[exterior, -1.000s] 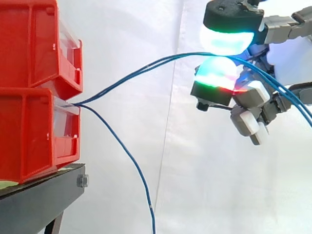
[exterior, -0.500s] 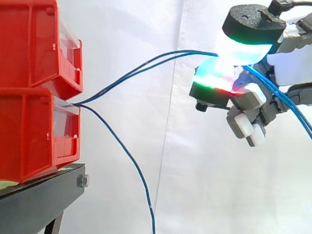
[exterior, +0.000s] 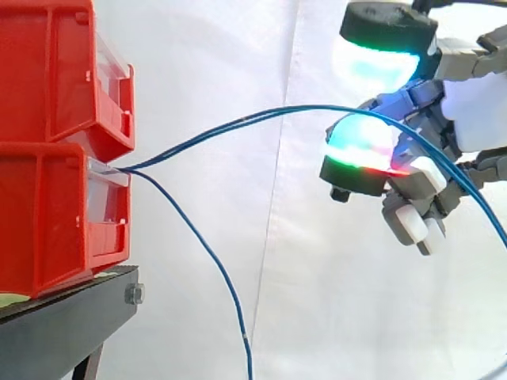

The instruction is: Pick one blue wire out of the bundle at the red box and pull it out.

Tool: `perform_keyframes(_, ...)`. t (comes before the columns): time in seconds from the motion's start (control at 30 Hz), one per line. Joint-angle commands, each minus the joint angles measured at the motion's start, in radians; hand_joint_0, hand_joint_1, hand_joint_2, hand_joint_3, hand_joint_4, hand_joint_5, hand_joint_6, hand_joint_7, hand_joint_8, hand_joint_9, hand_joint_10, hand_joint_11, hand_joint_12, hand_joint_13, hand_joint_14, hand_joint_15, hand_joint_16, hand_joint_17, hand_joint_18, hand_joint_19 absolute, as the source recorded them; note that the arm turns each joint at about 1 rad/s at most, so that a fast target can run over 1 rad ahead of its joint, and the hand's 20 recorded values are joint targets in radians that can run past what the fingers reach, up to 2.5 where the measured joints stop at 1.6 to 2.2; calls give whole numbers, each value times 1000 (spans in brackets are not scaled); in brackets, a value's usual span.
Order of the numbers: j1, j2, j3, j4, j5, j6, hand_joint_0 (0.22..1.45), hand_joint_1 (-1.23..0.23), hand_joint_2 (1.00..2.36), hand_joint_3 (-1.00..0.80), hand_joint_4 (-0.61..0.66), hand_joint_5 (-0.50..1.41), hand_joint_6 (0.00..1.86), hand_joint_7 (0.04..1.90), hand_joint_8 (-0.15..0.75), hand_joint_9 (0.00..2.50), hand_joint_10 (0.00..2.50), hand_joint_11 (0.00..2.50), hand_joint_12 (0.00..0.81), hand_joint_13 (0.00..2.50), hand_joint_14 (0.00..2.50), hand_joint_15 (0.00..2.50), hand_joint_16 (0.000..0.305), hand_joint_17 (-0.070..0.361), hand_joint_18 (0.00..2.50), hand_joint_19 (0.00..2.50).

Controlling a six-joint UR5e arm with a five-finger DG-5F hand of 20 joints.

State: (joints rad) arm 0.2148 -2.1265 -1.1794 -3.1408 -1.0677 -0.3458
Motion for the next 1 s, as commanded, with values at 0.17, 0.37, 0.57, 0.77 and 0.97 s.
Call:
perform_keyframes(0.17,0,0,0,-5,2,-1,585,-733,1013,-310,201,-81,906,1173,375,1230,18,811,422,1080,23,674,51,114,970,595)
perform_keyframes(0.37,0,0,0,1,-2,-2,610,-832,1012,-317,200,-94,919,1136,367,1166,19,808,414,1048,23,673,51,114,951,579)
perform_keyframes(0.57,-2,0,0,-5,-2,-2,552,-822,1000,-500,206,-110,924,1083,353,1123,17,794,420,1019,21,665,53,120,933,572)
perform_keyframes(0.77,-2,0,0,-7,-2,-2,542,-527,1000,-500,191,-94,908,1114,373,1212,18,775,432,1056,22,666,54,121,931,617)
perform_keyframes(0.97,-2,0,0,-7,-2,-2,569,-607,1013,-316,189,-82,905,1148,380,1249,19,784,424,1086,23,678,52,116,959,608)
